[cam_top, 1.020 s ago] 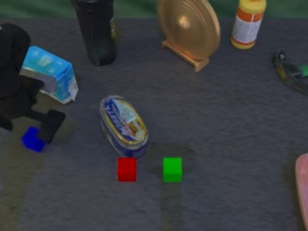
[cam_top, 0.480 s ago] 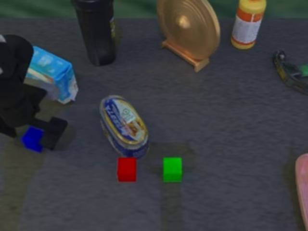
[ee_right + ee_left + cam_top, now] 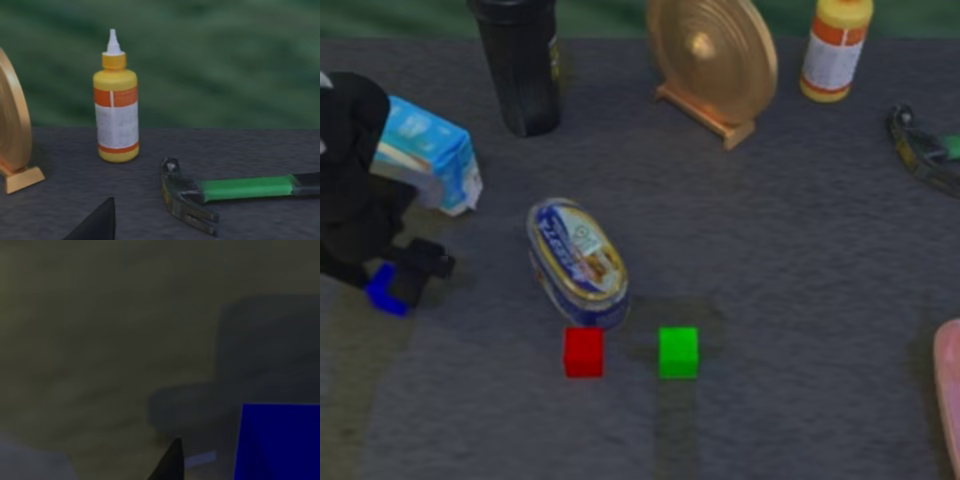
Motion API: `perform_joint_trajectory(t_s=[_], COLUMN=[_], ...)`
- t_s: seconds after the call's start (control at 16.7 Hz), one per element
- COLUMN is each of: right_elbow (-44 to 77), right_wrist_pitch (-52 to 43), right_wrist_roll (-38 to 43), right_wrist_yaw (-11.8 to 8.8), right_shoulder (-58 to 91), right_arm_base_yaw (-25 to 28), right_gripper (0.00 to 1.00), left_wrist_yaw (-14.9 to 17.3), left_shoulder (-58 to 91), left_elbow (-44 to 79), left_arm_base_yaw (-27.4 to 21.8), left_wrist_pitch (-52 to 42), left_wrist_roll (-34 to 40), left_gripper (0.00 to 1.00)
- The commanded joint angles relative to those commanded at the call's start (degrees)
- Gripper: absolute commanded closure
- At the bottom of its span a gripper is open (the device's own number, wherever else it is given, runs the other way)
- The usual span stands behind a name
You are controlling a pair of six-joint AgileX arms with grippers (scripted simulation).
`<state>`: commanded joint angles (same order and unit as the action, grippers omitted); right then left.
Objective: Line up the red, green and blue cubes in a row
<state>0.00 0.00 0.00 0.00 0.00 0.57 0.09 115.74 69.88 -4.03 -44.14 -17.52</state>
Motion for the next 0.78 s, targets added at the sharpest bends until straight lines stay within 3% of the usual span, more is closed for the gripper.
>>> perform_joint_trajectory(t_s=[0.18, 0.24, 0.78], right_elbow=[0.00, 0.00, 0.00], right_wrist_pitch=[0.00, 0.00, 0.00], right_wrist_roll=[0.00, 0.00, 0.00], right_wrist_yaw=[0.00, 0.00, 0.00], right_shoulder=[0.00, 0.00, 0.00], right_arm_base_yaw=[0.00, 0.00, 0.00], right_gripper=[0.00, 0.00, 0.00], left_wrist_yaw=[0.00, 0.00, 0.34], left_shoulder=[0.00, 0.00, -1.29], left_elbow=[0.00, 0.00, 0.61], left_arm_base_yaw=[0.00, 0.00, 0.00], left_wrist_pitch=[0.00, 0.00, -0.77], left_wrist_roll=[0.00, 0.00, 0.17], left_gripper=[0.98, 1.00, 1.00])
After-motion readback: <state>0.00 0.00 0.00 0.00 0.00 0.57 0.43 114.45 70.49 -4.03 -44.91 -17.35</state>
